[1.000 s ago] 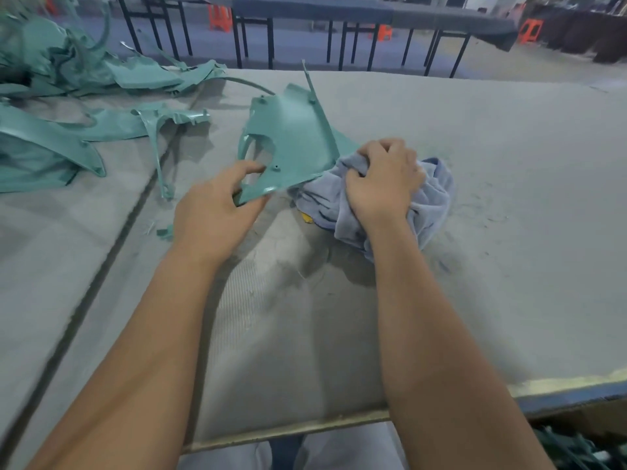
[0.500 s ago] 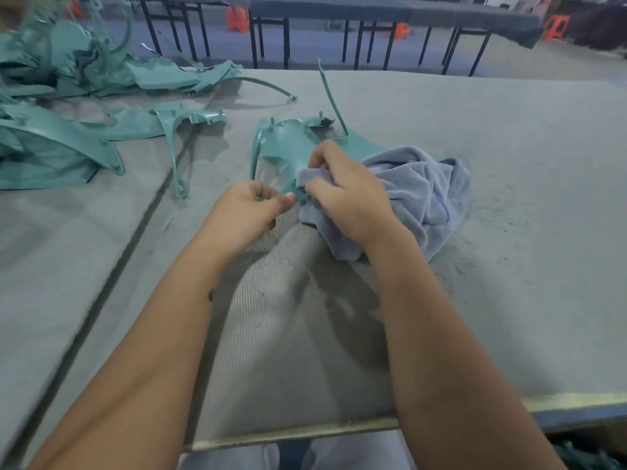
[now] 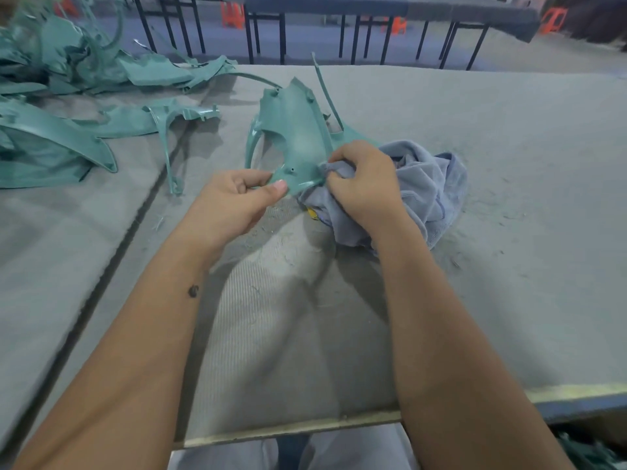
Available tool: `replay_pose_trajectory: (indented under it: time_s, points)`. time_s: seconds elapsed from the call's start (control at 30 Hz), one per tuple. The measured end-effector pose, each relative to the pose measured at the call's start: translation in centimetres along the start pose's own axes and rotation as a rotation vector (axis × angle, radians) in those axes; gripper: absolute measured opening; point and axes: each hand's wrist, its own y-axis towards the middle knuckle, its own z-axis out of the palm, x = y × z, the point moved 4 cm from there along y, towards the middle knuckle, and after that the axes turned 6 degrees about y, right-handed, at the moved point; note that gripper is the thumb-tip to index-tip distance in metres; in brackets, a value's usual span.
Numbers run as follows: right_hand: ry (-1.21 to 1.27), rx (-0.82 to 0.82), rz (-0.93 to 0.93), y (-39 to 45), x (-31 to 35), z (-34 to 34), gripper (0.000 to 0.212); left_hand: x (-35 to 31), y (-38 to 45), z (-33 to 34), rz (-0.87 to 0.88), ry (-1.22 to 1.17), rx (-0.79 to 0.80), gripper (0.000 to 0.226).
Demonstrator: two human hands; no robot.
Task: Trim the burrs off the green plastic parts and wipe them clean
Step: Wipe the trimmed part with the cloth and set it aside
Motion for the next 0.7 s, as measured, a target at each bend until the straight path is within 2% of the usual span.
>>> replay_pose_trajectory:
  time_s: [0.1,0.17,0.27,0.37,0.47,0.57,0.63,0.7]
  points:
    - [0.112,0.170,-0.123,-0.9,2.1,1.1,0.008,0.5,0.5,0.1,-0.017,0.098,-0.057,0.013]
    - [0.143,0.231,-0.129,-1.2,2.5,1.6,0.011,0.7,0.7,0.1,-0.032,0.158,-0.080,0.021]
    - [0.038,0.146,-0.026,-0.3,0.9,1.1,0.008,0.4,0.2,-0.2,-0.018,0.090,-0.048,0.011]
    - [-0.038,0.005,0.145,0.3,-1.0,0.2,0.010,-0.2,-0.4,-0.5,-0.012,0.041,0.003,0.013]
    - [-0.004,-0.111,0.268,0.4,-2.0,0.4,0.014,-0.5,-0.7,-1.2,-0.029,0.119,-0.060,0.013]
    - [0.268,-0.212,0.375,0.3,-2.5,-0.3,0.013,-0.6,-0.8,-1.9,-0.013,0.164,-0.140,0.015]
    - [0.529,-0.147,0.371,0.0,-2.3,-0.6,0.011,-0.7,-1.2,-2.1,0.022,0.174,-0.143,0.016]
    - [0.616,-0.019,0.293,-0.2,-2.1,-0.7,0.017,-0.8,-1.6,-2.2,0.063,0.247,-0.168,0.016]
